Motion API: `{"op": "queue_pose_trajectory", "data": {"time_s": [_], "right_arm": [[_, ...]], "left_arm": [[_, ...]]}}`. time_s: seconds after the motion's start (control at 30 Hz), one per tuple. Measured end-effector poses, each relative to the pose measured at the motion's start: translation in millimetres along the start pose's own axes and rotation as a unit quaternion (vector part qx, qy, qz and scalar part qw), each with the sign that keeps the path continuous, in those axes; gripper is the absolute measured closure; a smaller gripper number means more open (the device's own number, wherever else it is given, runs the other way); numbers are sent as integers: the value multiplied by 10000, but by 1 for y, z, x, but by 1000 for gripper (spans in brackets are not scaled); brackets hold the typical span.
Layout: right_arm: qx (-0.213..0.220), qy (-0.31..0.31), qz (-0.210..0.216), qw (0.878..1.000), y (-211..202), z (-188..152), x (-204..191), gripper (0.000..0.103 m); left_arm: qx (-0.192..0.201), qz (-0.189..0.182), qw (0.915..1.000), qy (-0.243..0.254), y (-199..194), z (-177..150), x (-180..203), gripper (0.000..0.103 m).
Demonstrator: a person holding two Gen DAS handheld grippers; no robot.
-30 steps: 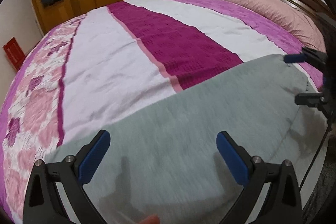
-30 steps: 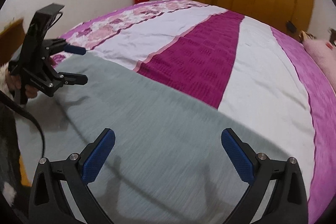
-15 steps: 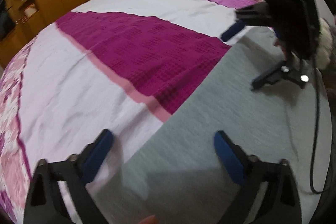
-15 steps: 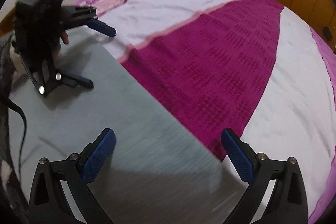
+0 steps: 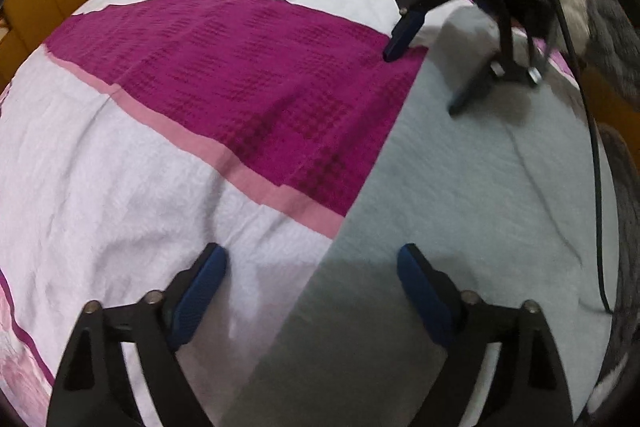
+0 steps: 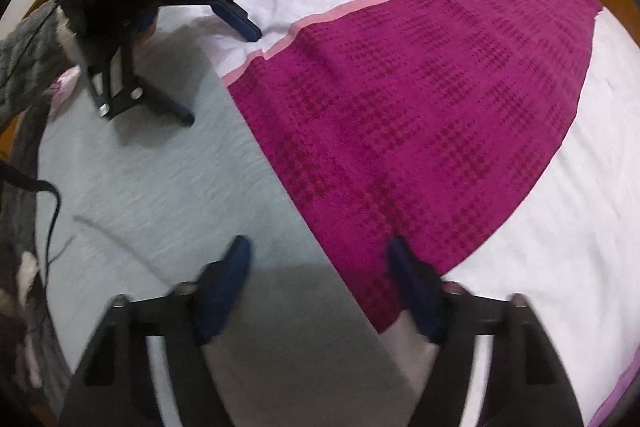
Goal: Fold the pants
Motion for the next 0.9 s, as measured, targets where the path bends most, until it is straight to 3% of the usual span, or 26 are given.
{"op": "queue_pose_trajectory", "data": {"time_s": [0.07, 0.1, 0.13, 0.2, 0.3, 0.43, 0.6, 0.73, 0.9], "right_arm": [[-126, -59, -34, 9999, -1, 0, 2, 62], [-165, -129, -73, 9998, -3, 0, 2, 73], [-203, -219, -92, 9995, -4, 1, -1, 77], [-260, -412, -224, 9986, -5, 1, -9, 86], [-266, -658, -512, 9962, -7, -3, -17, 95], [-127, -1000, -1106, 9887, -16, -11, -35, 99], [69, -1474, -1933, 9700, -23, -21, -62, 102], [228, -1737, -2450, 9536, -36, -34, -82, 102], [357, -1969, -2943, 9345, -48, -46, -105, 103]], "left_arm": [[-22, -69, 9999, 72, -3, 0, -2, 36], [-38, -87, 9999, 81, -4, 0, -3, 48], [-66, -153, 9998, 89, -6, -1, -2, 56], [-125, -241, 9993, 245, -8, -1, 5, 82], [-343, -80, 9975, 610, -8, 3, 16, 93], [-391, 172, 9966, 704, -18, 4, 22, 97], [-452, 402, 9947, 831, -41, -8, 36, 101], [-398, 434, 9946, 857, -56, -9, 45, 101], [-372, 725, 9925, 917, -75, -4, 58, 101]]}}
Point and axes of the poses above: each gripper's, at about its wrist camera, not at the fingertips, and y roughly the way its jaws point, x to its right, z to its top, the point moved 7 cm from there along y, roughly the way its jaws point, and after that the axes turned 12 degrees about y, right-handed, at the moved point
